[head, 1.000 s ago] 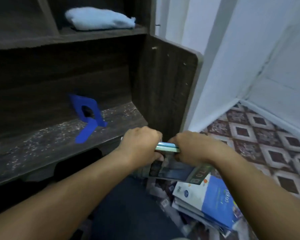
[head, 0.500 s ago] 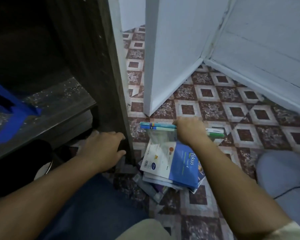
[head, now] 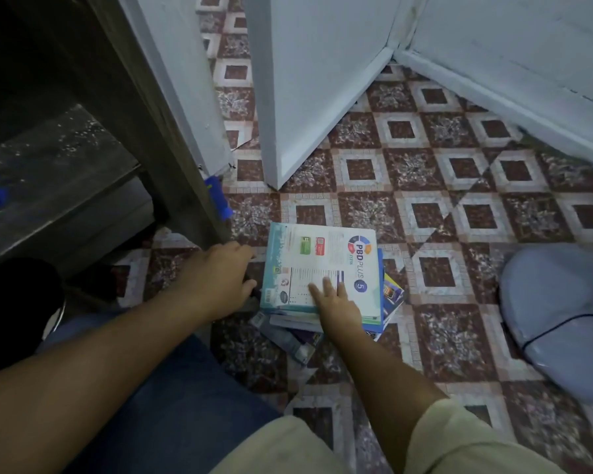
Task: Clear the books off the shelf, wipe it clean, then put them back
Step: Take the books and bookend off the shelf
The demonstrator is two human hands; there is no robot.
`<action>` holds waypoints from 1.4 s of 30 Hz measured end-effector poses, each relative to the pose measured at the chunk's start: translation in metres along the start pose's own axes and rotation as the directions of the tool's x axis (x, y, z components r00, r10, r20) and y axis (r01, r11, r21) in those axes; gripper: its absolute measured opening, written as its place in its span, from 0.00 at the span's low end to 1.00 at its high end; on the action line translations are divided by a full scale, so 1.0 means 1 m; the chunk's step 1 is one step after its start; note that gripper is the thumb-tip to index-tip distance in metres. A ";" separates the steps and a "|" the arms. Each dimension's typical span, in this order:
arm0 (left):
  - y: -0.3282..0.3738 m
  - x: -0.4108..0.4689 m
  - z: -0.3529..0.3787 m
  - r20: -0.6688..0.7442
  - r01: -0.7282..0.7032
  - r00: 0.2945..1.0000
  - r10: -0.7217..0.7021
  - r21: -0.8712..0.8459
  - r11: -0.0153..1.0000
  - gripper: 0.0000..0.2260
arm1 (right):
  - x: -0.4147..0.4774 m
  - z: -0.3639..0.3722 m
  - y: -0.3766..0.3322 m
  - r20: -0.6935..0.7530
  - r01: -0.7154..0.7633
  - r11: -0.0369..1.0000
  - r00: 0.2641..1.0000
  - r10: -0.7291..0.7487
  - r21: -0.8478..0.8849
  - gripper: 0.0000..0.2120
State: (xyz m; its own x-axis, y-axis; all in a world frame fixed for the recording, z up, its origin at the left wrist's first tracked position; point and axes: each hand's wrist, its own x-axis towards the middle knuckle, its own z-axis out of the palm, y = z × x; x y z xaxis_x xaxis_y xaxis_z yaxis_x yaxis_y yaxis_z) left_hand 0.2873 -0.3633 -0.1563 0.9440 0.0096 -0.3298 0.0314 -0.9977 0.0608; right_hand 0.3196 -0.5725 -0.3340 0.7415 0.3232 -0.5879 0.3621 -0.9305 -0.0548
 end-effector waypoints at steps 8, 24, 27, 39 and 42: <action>-0.008 0.001 0.006 0.002 0.010 1.000 -0.010 -0.027 1.000 0.21 | 0.005 -0.024 -0.002 0.121 0.000 1.000 0.993 -0.001 0.008 0.39; -0.128 -0.122 -0.060 -0.197 0.302 0.922 -0.334 -0.174 0.937 0.18 | -0.111 -0.245 -0.182 -0.244 0.419 0.899 0.865 -0.438 -0.127 0.19; -0.158 -0.161 -0.072 -0.250 0.374 0.865 -0.435 -0.256 0.891 0.17 | -0.136 -0.266 -0.225 -0.328 0.481 0.860 0.795 -0.510 -0.171 0.19; -0.272 -0.351 -0.088 -0.491 0.587 0.486 -0.723 -0.430 0.686 0.18 | -0.227 -0.292 -0.420 -0.429 0.652 0.656 0.504 -0.749 -0.380 0.20; -0.290 -0.394 -0.084 -0.522 0.631 0.390 -0.758 -0.448 0.633 0.19 | -0.247 -0.288 -0.465 -0.423 0.681 0.583 0.416 -0.805 -0.442 0.19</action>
State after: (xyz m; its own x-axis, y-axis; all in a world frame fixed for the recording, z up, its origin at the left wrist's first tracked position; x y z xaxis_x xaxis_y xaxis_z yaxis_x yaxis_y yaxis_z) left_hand -0.0666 -0.0716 0.0350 0.5160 0.7957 0.3170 0.7628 -0.5953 0.2526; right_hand 0.1307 -0.1699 0.0688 0.2553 0.9565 0.1409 0.9661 -0.2466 -0.0761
